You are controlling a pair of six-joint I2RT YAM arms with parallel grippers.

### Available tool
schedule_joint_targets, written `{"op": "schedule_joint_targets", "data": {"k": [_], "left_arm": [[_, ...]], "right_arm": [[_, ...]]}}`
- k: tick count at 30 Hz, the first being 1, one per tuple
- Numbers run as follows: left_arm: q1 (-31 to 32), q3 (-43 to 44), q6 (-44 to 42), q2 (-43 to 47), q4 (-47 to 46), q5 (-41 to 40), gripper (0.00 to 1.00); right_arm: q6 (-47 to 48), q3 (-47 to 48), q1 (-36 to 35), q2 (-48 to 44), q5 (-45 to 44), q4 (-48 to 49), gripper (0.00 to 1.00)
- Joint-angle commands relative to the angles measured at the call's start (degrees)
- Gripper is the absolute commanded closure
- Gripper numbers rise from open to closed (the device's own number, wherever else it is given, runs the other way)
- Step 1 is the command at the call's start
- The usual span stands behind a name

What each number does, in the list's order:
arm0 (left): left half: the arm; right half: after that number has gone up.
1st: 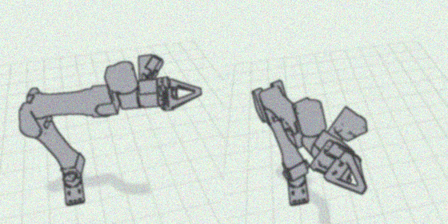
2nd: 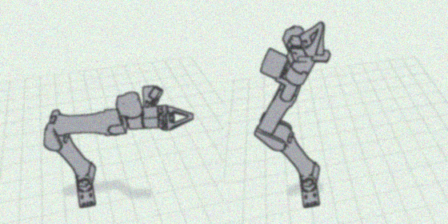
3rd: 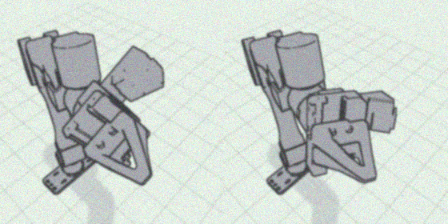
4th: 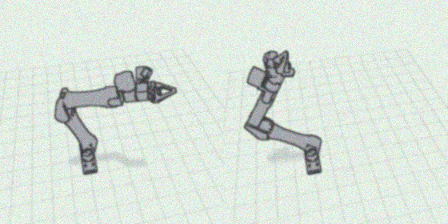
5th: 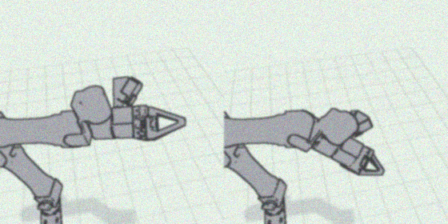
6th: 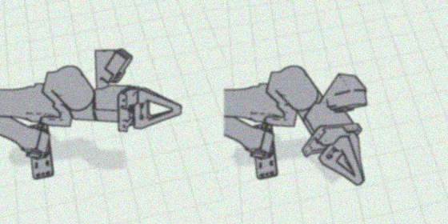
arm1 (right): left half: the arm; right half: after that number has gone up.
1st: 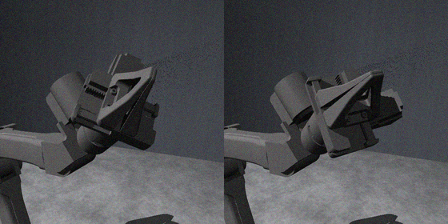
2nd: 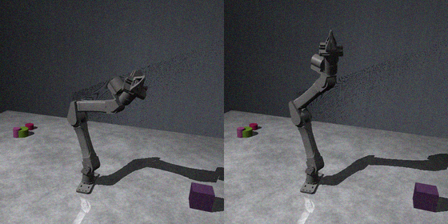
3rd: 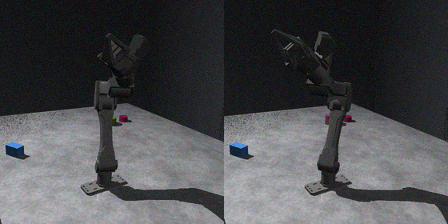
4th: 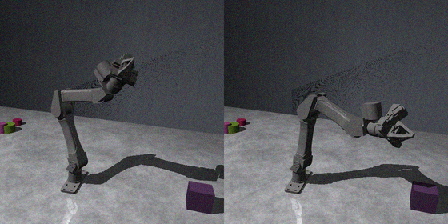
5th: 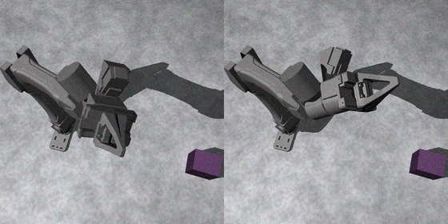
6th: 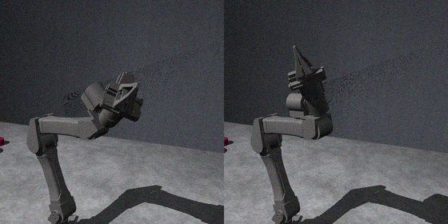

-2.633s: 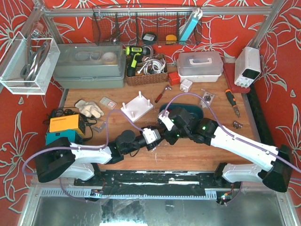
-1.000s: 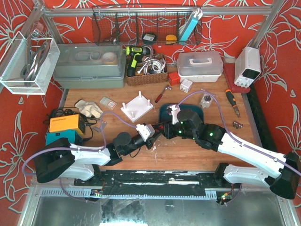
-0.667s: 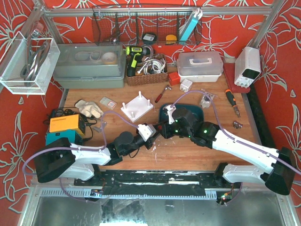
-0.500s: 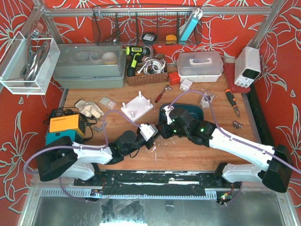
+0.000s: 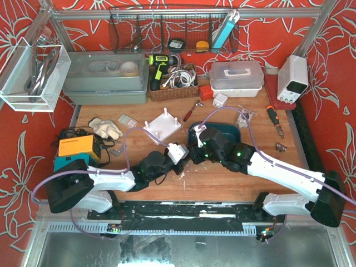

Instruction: Install the large spring

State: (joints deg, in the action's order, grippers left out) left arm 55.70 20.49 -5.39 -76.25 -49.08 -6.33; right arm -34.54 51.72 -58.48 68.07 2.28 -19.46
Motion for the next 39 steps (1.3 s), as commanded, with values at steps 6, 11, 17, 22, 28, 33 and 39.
{"op": "schedule_joint_targets", "data": {"k": [6, 11, 17, 22, 28, 33, 39], "left_arm": [[-10.51, -2.16, 9.29, 9.31, -7.09, 3.05, 1.0], [-16.85, -2.77, 9.92, 12.56, -6.12, 0.55, 1.0], [-24.27, -2.21, 12.6, 10.4, -4.85, -2.55, 1.0], [-28.34, -3.65, 14.41, 7.22, -8.0, -2.09, 1.0], [-29.55, -4.83, 14.04, -0.54, -14.36, -3.48, 1.0], [-29.69, -4.61, 13.76, -5.86, -18.74, -3.36, 1.0], [-29.73, -4.24, 13.3, -8.67, -20.17, -4.19, 1.0]], "right_arm": [[5.58, 2.41, -1.92, -10.74, -19.88, -3.89, 0.31], [6.86, -0.86, -0.97, -16.4, -25.08, -2.88, 0.1], [8.3, -6.32, -0.66, -20.54, -28.77, 0.6, 0.01], [12.45, -10.35, -0.36, -22.36, -33.14, 2.86, 0.01], [15.19, -18.27, 0.03, -26.99, -34.56, 8.64, 0.01], [16.99, -19.34, 0.37, -27.98, -34.83, 8.93, 0.01], [17.32, -20.11, 0.86, -28.27, -34.3, 9.43, 0.01]]}}
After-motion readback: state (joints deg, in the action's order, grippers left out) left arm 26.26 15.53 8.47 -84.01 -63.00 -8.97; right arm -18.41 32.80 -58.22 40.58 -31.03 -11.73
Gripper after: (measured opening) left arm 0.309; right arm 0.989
